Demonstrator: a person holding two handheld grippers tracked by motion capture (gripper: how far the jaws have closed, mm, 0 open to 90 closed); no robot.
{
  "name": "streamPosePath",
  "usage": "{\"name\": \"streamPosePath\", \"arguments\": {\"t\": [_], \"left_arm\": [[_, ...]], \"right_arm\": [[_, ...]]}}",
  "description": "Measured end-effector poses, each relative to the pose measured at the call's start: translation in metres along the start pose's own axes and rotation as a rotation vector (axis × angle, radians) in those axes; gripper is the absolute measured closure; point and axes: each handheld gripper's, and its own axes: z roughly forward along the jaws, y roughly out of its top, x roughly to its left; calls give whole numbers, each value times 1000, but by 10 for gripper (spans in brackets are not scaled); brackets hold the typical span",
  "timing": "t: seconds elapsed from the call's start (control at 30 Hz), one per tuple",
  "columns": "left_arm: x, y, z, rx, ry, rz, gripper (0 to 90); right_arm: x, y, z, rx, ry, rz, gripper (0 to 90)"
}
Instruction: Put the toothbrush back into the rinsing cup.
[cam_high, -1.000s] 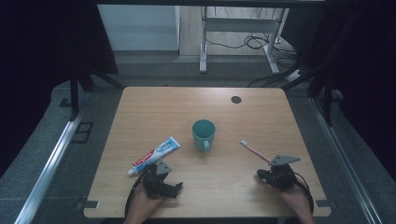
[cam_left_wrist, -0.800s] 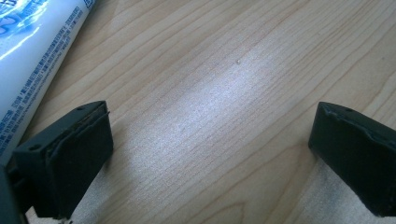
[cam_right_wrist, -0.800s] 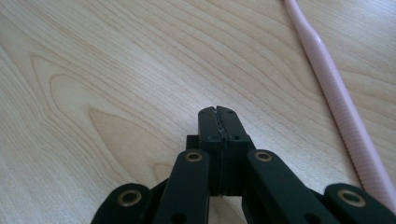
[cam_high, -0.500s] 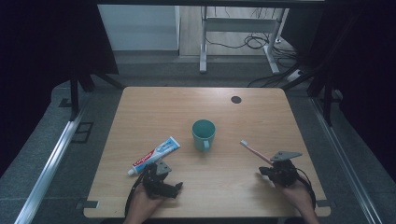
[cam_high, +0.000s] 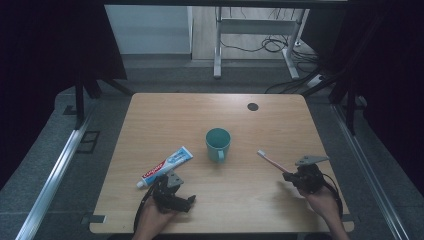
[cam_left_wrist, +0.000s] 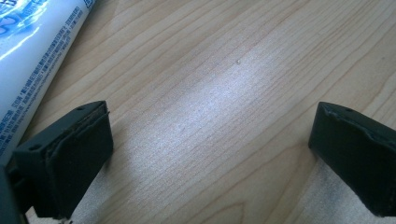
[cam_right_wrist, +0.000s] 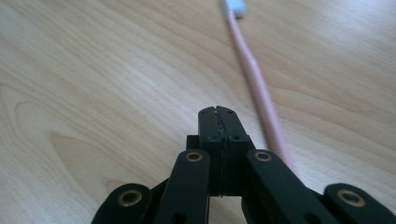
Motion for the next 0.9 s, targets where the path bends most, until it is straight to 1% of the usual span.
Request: {"name": "streamPosePath", "arguments": {"t": [0.03,0.07,0.23,0.47,0.7,0.9], "left_arm": [[0,0,0,0,0,0,0],[0,0,0,0,0,0,0],[0,0,0,0,0,0,0],[0,0,0,0,0,0,0],[0,0,0,0,0,0,0],[0,0,0,0,0,1,0]], "right_arm": [[0,0,0,0,0,0,894],[-5,1,-2,-3,-12,8,894],[-21,1,-4,-5,-42,51,894],[-37,-6,-2,8,-74,97,894],[-47,-15,2,20,-90,120,893],[-47,-21,5,25,-82,124,893]]}}
